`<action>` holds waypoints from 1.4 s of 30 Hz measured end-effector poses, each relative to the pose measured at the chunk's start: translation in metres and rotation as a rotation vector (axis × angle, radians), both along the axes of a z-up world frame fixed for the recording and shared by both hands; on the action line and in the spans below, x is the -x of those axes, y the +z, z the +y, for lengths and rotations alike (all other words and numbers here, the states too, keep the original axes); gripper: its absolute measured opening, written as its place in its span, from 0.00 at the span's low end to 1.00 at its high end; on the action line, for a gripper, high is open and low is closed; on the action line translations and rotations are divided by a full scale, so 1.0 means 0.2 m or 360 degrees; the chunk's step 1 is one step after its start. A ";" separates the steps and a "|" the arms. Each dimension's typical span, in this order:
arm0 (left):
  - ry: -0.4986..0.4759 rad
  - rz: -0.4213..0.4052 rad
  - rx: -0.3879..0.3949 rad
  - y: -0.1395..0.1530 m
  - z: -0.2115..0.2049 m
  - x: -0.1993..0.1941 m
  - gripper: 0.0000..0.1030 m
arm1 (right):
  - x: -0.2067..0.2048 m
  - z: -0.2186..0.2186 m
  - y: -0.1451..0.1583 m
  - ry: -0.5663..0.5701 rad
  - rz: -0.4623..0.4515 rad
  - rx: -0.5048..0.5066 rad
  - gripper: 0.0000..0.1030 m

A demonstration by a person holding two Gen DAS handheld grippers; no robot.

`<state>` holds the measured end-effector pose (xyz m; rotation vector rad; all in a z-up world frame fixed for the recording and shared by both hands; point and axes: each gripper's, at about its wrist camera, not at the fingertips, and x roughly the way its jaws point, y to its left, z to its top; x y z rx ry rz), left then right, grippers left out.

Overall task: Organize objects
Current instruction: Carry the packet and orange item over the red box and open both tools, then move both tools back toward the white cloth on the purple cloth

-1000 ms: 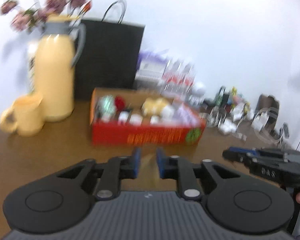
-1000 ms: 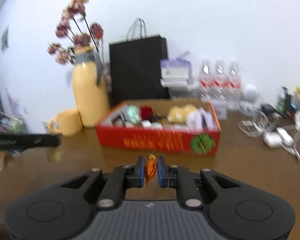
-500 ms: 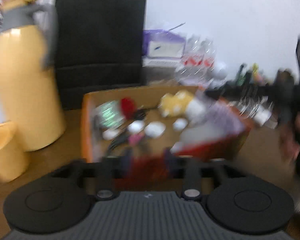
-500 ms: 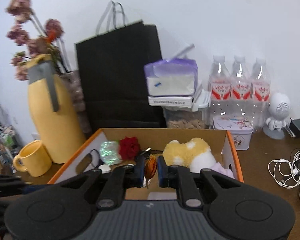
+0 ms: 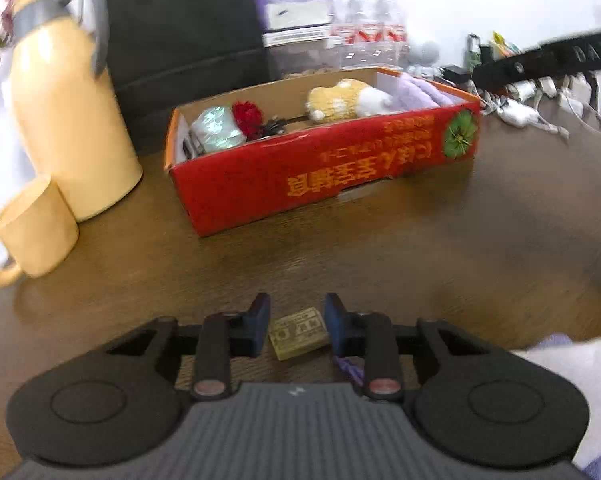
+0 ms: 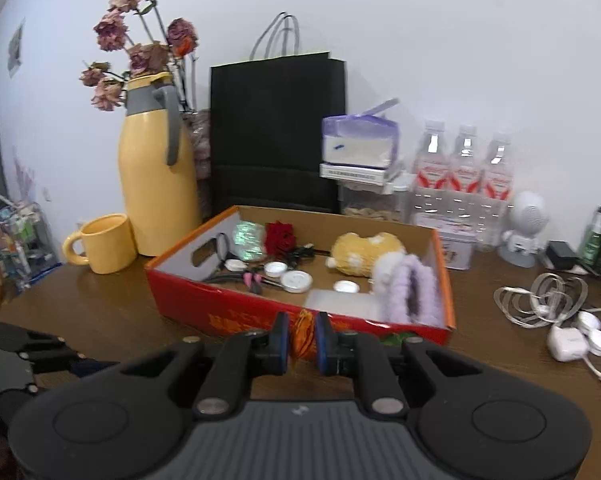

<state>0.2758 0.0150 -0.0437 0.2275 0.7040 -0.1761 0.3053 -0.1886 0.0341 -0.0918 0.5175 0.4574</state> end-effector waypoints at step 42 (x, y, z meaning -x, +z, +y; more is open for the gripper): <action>0.0045 -0.0388 0.0544 0.58 0.19 0.83 1.00 | 0.82 -0.25 0.07 -0.0142 -0.0093 -0.0081 0.84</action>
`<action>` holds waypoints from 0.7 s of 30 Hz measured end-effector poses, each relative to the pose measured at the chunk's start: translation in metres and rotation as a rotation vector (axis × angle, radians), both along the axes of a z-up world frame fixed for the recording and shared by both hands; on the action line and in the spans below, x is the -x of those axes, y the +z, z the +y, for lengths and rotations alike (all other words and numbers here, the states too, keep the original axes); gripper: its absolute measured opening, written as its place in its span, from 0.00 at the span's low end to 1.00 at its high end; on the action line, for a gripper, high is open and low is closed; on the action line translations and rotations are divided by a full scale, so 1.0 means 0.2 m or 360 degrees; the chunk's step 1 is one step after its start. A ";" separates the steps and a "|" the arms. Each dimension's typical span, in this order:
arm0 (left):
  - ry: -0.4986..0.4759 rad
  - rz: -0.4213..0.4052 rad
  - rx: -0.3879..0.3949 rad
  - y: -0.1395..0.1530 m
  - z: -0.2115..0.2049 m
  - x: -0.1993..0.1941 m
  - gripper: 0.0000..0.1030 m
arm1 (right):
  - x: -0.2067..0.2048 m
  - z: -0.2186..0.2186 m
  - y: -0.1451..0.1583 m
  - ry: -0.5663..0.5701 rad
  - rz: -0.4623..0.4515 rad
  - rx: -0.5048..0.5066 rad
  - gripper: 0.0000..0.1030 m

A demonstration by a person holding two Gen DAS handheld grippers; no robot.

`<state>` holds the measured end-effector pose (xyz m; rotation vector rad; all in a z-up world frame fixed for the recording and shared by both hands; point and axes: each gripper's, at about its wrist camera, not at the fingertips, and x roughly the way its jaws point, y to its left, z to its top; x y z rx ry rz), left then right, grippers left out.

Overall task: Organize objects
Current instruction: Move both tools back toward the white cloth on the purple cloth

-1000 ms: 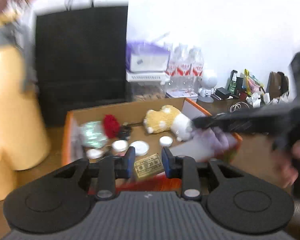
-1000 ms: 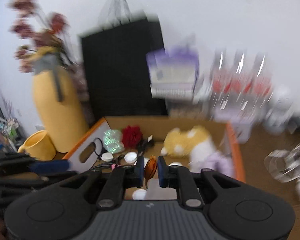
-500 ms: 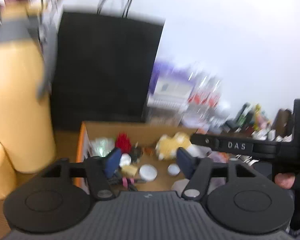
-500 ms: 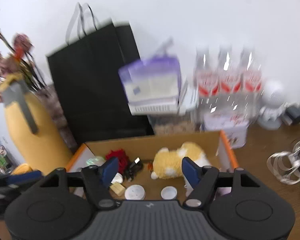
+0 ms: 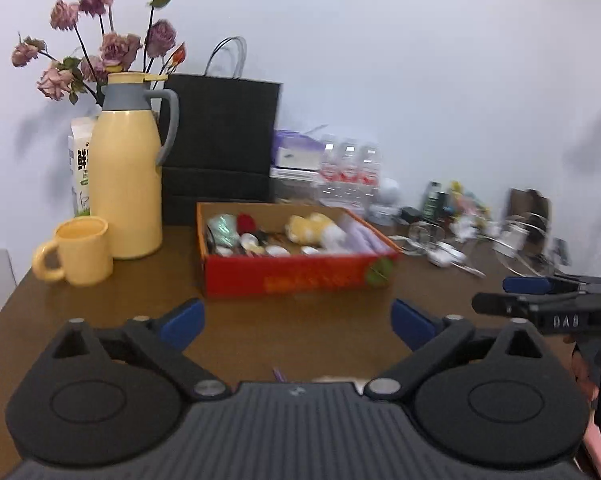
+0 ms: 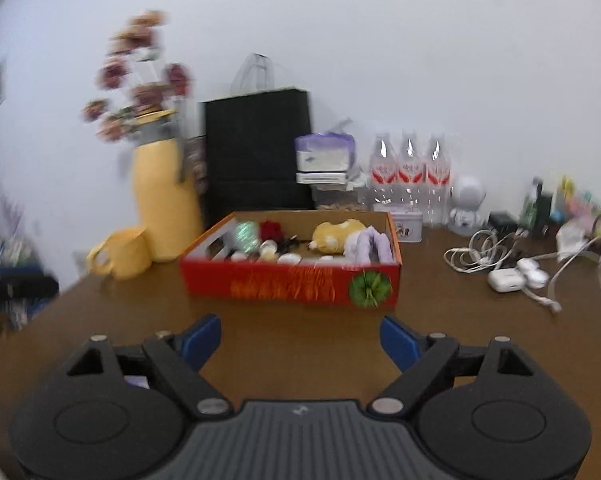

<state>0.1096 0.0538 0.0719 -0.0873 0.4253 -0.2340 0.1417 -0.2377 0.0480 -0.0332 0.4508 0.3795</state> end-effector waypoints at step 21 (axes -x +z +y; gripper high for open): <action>0.0083 0.0187 -0.0140 -0.35 -0.15 0.06 0.94 | 0.37 0.38 -0.32 0.0253 -0.0244 0.0429 0.71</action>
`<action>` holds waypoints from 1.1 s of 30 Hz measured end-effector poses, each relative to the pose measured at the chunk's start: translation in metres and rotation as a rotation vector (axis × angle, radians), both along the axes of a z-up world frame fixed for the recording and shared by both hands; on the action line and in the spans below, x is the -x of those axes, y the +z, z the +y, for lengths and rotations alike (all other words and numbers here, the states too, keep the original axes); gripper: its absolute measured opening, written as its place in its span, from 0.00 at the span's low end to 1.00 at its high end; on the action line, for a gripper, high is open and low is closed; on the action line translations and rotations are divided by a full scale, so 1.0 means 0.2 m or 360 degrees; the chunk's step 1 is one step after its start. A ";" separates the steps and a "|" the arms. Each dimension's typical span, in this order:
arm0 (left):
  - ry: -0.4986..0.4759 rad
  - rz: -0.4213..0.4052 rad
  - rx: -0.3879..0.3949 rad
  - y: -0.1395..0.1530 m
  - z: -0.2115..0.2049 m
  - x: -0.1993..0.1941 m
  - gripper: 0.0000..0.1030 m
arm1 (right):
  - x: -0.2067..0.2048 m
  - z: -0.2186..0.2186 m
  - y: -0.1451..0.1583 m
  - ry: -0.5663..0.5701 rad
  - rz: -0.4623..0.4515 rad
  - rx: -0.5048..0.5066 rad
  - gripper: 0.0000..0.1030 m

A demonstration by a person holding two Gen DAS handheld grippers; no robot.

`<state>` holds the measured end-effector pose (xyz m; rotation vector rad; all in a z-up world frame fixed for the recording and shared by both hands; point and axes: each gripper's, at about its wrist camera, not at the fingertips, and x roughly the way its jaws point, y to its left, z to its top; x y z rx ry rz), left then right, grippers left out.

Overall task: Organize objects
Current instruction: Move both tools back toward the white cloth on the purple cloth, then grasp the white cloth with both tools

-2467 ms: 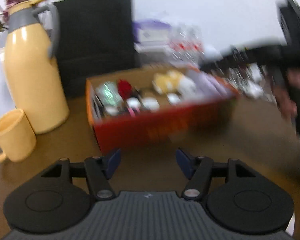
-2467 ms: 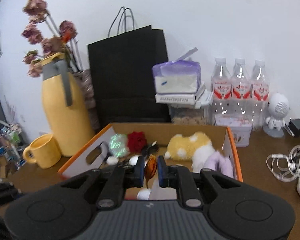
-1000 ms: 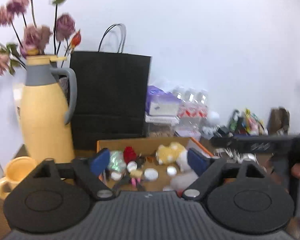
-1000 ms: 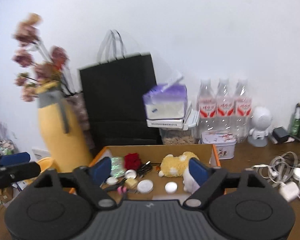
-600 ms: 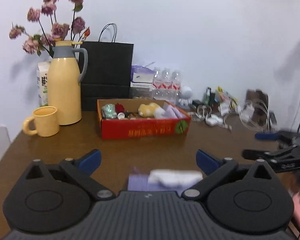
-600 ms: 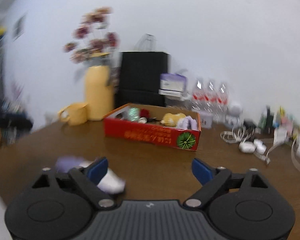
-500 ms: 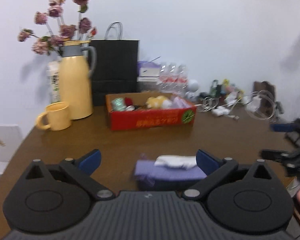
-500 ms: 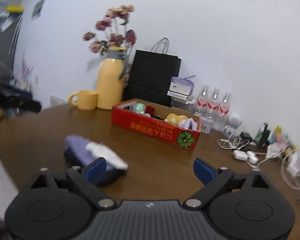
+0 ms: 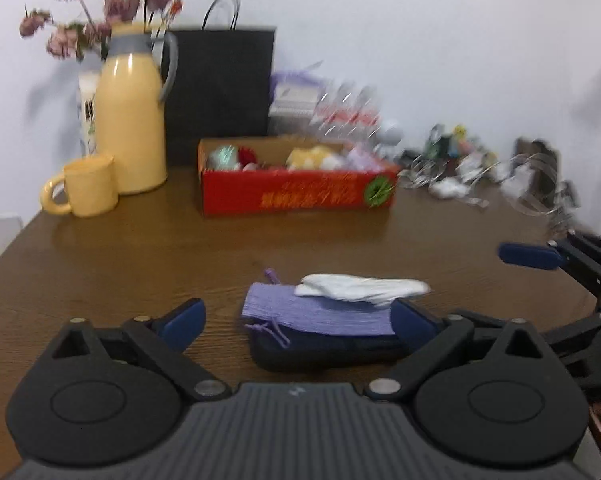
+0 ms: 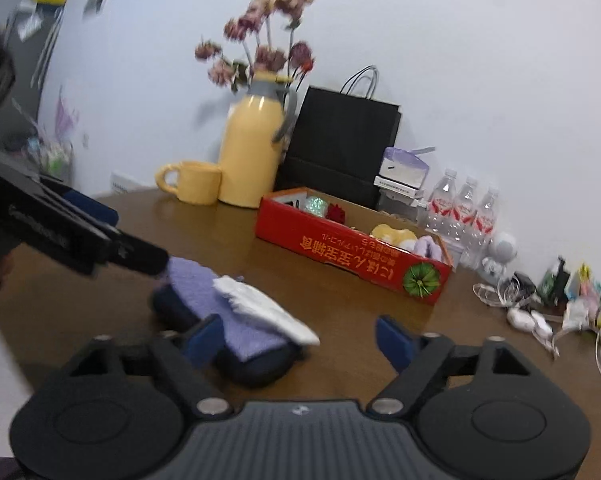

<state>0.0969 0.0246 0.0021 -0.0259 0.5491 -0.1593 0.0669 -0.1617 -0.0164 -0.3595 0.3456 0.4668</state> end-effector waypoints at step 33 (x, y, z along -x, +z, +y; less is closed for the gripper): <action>-0.0475 0.0299 -0.0160 -0.20 -0.44 -1.11 0.50 | -0.78 -0.06 -0.20 -0.0524 0.0334 -0.0051 0.31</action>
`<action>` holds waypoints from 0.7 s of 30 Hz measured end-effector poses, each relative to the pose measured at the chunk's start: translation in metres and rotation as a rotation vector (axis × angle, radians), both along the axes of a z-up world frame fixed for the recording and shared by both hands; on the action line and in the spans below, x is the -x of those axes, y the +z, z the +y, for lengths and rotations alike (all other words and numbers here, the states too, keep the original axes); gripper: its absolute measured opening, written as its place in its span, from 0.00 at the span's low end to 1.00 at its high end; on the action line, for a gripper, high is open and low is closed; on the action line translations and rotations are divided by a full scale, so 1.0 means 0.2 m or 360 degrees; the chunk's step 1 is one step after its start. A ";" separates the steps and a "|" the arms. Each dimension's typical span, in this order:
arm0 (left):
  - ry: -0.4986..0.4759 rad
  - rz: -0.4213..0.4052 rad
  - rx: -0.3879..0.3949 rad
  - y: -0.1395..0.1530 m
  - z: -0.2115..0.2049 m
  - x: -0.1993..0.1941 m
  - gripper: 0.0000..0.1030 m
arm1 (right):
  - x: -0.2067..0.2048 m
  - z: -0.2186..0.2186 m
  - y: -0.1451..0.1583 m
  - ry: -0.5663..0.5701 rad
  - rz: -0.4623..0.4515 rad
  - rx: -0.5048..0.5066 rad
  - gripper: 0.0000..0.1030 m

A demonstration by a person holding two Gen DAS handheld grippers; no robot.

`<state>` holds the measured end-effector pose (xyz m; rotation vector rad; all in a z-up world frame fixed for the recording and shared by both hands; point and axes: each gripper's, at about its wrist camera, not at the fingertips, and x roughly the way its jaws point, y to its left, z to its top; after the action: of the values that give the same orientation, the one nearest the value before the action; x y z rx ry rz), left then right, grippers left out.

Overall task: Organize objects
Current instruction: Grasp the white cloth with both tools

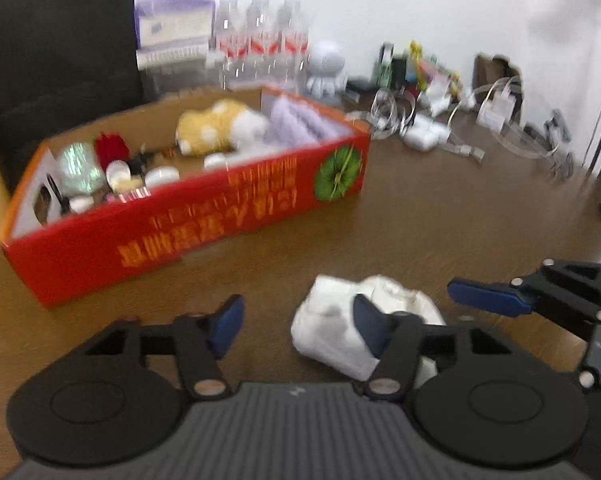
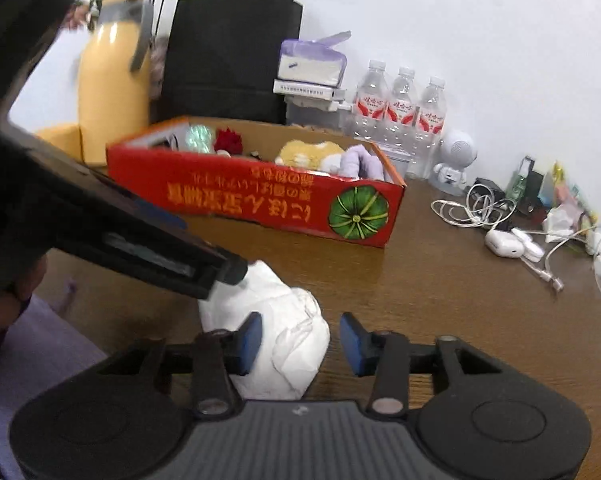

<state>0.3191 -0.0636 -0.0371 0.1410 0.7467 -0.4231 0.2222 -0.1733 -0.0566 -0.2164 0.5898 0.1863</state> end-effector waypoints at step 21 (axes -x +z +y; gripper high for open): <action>0.0150 -0.0002 0.0128 -0.02 0.01 0.15 0.12 | -0.02 -0.24 -0.03 -0.0148 0.0131 -0.0531 0.04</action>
<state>0.2891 -0.0625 -0.0420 0.0305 0.7313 -0.3624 0.2267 -0.2208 -0.0631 0.1424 0.6395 0.2013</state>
